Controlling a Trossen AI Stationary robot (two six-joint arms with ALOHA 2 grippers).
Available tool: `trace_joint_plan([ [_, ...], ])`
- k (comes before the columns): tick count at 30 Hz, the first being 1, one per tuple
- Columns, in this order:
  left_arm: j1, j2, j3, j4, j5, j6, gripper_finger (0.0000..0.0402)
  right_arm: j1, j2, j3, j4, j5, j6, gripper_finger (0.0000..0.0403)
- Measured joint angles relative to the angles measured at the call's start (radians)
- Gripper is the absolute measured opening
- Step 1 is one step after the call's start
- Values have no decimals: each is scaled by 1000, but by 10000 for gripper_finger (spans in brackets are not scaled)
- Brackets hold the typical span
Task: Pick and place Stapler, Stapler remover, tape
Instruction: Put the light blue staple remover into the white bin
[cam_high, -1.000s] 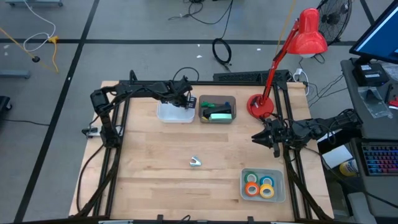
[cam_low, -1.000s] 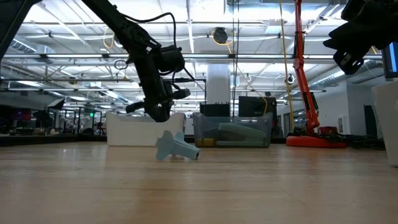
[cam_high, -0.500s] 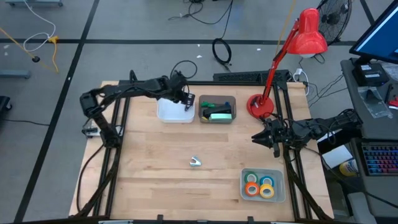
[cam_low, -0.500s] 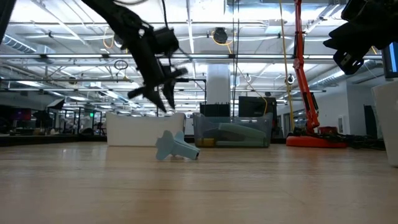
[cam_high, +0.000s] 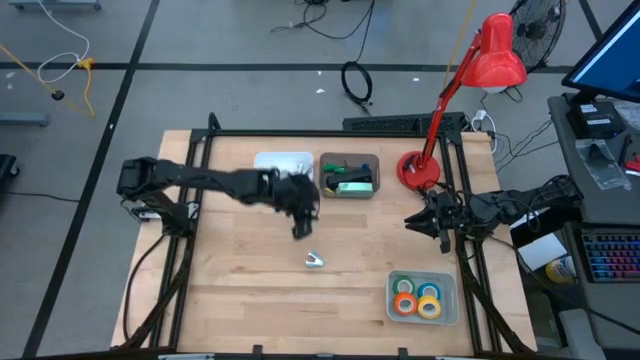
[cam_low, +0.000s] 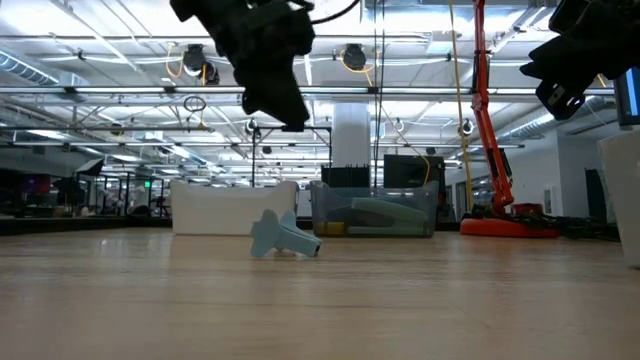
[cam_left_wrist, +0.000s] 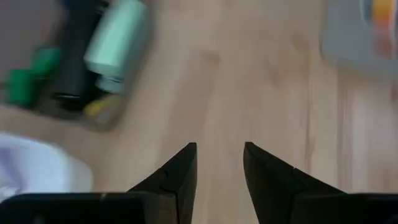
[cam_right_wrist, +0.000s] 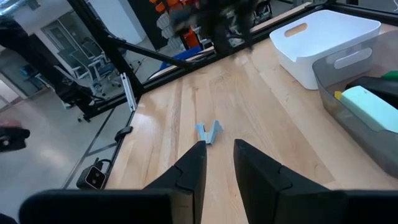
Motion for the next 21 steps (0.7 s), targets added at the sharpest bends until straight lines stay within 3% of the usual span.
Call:
trace_joint_plan([
  [5, -119, 34, -2, 28, -64, 119, 131, 0, 0, 0, 0, 1, 0, 73],
  [11, -203, 84, -1, 43, -32, 191, 131, 0, 0, 0, 1, 2, 2, 73],
  [21, -212, 192, -1, 67, 33, 162, 131, 0, 0, 0, 0, 3, 2, 73],
])
